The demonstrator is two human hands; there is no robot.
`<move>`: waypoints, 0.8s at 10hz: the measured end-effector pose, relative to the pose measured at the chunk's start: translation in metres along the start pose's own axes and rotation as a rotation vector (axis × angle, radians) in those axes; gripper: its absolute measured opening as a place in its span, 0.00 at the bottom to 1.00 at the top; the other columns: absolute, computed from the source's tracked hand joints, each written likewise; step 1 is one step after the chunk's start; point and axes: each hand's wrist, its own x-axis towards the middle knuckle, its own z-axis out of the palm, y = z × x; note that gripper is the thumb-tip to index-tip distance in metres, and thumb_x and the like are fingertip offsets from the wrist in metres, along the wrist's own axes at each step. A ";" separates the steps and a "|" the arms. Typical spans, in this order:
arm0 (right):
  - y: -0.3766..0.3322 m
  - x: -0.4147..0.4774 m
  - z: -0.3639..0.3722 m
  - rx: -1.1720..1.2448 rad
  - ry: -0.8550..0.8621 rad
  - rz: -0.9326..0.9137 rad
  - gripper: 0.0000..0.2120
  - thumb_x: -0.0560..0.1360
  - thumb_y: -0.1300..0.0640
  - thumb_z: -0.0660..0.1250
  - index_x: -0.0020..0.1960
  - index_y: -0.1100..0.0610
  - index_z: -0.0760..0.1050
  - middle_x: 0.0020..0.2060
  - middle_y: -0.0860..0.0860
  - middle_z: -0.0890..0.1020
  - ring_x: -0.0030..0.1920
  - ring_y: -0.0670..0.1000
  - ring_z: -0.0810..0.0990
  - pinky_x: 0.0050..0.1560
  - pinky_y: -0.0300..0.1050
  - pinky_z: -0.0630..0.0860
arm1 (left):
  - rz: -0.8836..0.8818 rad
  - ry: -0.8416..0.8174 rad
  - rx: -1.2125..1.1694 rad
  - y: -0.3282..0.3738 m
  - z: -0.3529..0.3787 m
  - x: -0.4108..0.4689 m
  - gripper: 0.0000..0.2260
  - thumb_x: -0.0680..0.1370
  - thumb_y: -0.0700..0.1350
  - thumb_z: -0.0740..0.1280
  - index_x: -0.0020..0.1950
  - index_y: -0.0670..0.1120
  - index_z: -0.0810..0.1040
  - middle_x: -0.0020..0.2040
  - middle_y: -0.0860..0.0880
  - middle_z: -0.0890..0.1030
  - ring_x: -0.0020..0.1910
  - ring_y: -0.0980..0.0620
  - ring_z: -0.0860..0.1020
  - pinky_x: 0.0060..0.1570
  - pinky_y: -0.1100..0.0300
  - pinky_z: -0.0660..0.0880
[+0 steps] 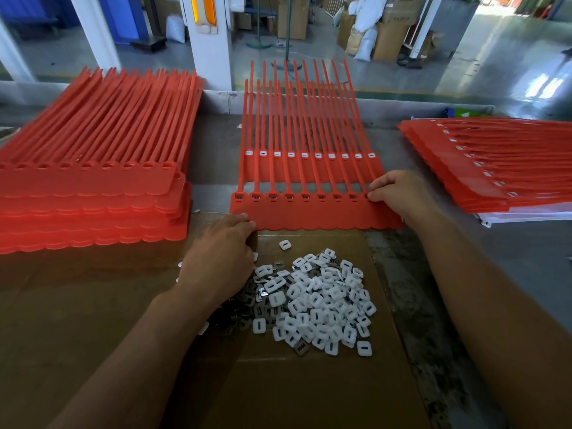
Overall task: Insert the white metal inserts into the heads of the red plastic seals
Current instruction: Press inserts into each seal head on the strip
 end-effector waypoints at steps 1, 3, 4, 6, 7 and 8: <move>0.000 -0.003 -0.001 -0.013 -0.012 -0.027 0.08 0.69 0.62 0.71 0.37 0.51 0.75 0.41 0.48 0.78 0.45 0.48 0.75 0.40 0.41 0.68 | 0.001 -0.001 0.003 0.000 0.000 0.000 0.21 0.76 0.38 0.59 0.68 0.47 0.69 0.71 0.52 0.65 0.70 0.52 0.63 0.69 0.54 0.60; -0.012 -0.033 -0.007 0.023 -0.002 -0.269 0.05 0.72 0.61 0.69 0.43 0.52 0.77 0.38 0.44 0.78 0.40 0.40 0.74 0.38 0.32 0.67 | -0.001 -0.002 0.007 0.001 0.000 0.000 0.21 0.76 0.38 0.58 0.69 0.47 0.69 0.72 0.52 0.65 0.70 0.52 0.62 0.70 0.54 0.59; -0.023 -0.056 -0.010 -0.051 -0.209 -0.386 0.07 0.72 0.60 0.70 0.40 0.48 0.77 0.39 0.41 0.79 0.42 0.38 0.76 0.41 0.31 0.69 | -0.007 -0.006 0.005 0.001 0.000 0.000 0.21 0.76 0.39 0.59 0.69 0.47 0.69 0.72 0.52 0.64 0.70 0.52 0.62 0.69 0.55 0.59; -0.043 -0.090 0.004 -0.211 -0.520 -0.538 0.03 0.72 0.60 0.69 0.44 0.53 0.78 0.36 0.39 0.78 0.38 0.35 0.76 0.41 0.23 0.70 | -0.002 -0.007 0.008 0.002 -0.001 -0.001 0.21 0.76 0.39 0.58 0.69 0.47 0.69 0.72 0.52 0.64 0.70 0.52 0.62 0.69 0.56 0.59; -0.056 -0.103 0.017 -0.237 -0.578 -0.607 0.03 0.72 0.59 0.69 0.45 0.54 0.79 0.35 0.37 0.76 0.36 0.32 0.75 0.41 0.22 0.70 | -0.006 -0.009 0.011 0.002 -0.001 0.000 0.21 0.76 0.39 0.60 0.69 0.47 0.68 0.72 0.52 0.64 0.70 0.52 0.61 0.69 0.56 0.58; -0.067 -0.112 0.030 -0.299 -0.566 -0.665 0.04 0.72 0.57 0.70 0.47 0.54 0.81 0.37 0.39 0.79 0.36 0.33 0.75 0.41 0.25 0.71 | -0.010 -0.018 0.009 0.002 -0.001 0.000 0.22 0.76 0.40 0.61 0.70 0.47 0.68 0.73 0.52 0.63 0.71 0.52 0.61 0.69 0.56 0.58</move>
